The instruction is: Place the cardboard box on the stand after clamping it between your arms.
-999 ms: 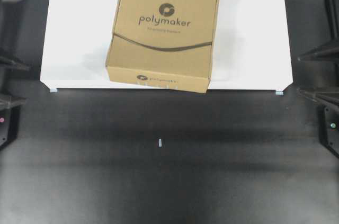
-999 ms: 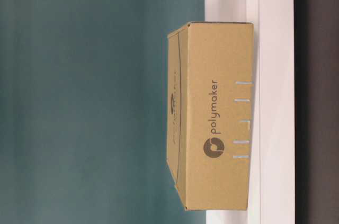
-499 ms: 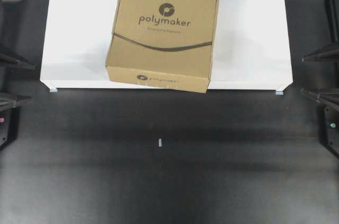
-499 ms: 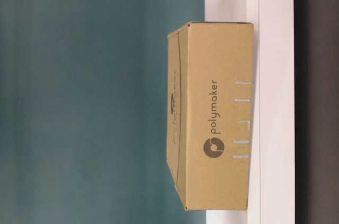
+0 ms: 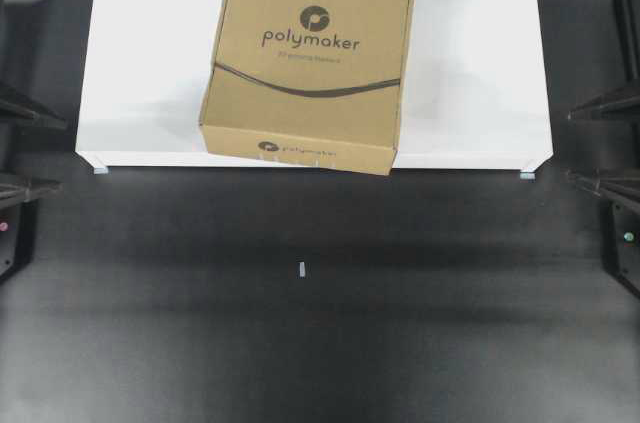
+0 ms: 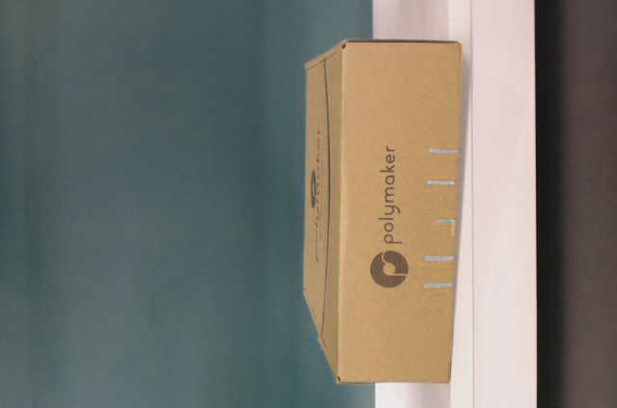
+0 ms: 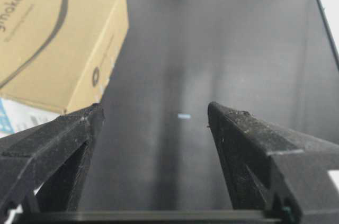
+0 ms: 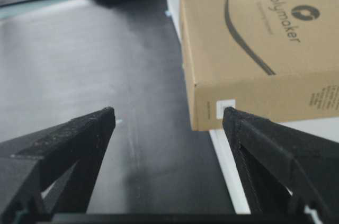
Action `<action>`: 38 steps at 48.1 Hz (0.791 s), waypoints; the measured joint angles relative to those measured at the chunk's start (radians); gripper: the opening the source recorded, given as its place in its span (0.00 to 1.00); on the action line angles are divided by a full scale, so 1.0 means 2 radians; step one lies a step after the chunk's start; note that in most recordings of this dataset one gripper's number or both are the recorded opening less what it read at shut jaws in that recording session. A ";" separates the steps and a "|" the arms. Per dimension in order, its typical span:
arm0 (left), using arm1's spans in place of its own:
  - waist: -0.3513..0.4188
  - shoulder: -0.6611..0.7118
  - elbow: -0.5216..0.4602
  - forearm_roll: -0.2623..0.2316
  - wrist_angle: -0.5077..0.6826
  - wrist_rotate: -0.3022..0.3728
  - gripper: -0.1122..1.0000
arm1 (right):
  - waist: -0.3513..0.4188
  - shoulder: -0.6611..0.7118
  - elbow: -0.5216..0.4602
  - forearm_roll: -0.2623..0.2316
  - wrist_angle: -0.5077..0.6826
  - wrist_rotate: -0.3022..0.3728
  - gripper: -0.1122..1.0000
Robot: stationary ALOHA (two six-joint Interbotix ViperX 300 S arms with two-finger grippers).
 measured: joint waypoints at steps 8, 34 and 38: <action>0.001 0.000 0.005 0.000 -0.002 0.000 0.79 | 0.016 0.000 0.007 0.000 -0.001 0.000 0.81; 0.001 0.000 0.010 -0.001 -0.012 -0.001 0.79 | 0.051 -0.009 0.018 0.004 -0.010 0.000 0.81; 0.001 0.000 0.009 -0.001 -0.012 -0.001 0.79 | 0.078 -0.012 0.017 0.011 -0.010 0.000 0.81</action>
